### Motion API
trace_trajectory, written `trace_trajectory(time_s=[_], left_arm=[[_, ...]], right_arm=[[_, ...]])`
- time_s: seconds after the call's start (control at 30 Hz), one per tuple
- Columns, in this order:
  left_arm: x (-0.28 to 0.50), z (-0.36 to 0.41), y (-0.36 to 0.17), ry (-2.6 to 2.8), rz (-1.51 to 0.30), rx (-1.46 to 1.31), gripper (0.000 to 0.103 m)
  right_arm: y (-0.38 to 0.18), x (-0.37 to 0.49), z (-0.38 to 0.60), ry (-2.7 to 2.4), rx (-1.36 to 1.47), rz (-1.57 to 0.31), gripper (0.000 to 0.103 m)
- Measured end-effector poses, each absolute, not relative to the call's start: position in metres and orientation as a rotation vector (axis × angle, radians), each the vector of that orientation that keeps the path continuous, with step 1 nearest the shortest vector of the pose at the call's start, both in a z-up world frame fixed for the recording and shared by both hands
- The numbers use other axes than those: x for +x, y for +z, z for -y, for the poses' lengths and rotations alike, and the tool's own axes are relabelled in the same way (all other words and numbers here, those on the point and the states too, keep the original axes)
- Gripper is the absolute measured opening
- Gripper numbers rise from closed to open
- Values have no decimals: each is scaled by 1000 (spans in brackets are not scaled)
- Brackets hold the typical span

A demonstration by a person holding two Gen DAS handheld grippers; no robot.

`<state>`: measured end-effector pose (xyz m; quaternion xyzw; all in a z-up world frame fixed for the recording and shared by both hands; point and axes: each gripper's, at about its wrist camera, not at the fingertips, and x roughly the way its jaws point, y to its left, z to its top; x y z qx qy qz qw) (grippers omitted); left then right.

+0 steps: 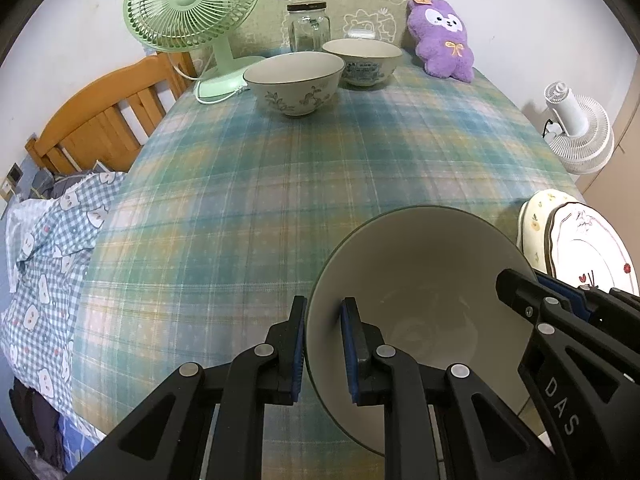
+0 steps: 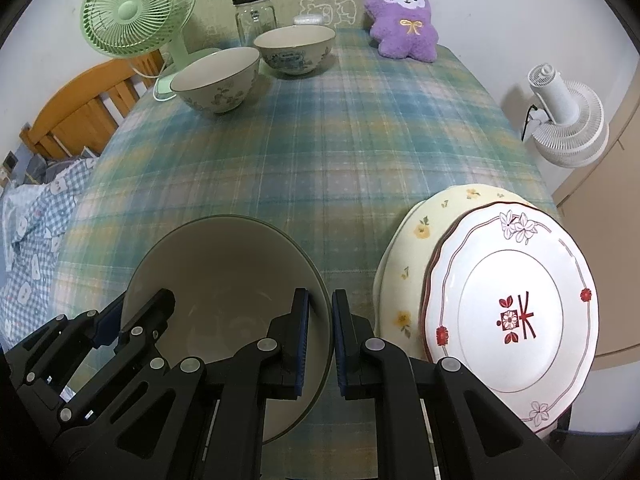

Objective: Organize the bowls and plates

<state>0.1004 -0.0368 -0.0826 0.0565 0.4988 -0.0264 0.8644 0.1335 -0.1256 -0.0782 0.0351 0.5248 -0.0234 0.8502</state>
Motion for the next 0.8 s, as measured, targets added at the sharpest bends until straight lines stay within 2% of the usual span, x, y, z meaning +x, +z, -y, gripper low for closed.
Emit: trace_trajectory(time_s=[0.47,0.5,0.57,0.73,0.77,0.8], left_arm=[[109,34,-85,-49,-1044,133,15],[109,35,-85,-47,-1047,140,17],[110,38,-86,-50,-1061,140,27],[112,36,-92,-64,-1118,104,39],[112,36,-93,-65,-1126,104,40],[112,36,-93,-63,-1131,106,42]], right_arm=[[-80,142,118,-52,58,-1103,16],[-80,143,117,-50,53,-1106,18],[-80,144,116,-54,47,-1114,18],[-82,147,116,-26,44,-1164,22],[-83,147,116,-17,44,-1169,27],[-83,146,117,-16,43,-1173,38]])
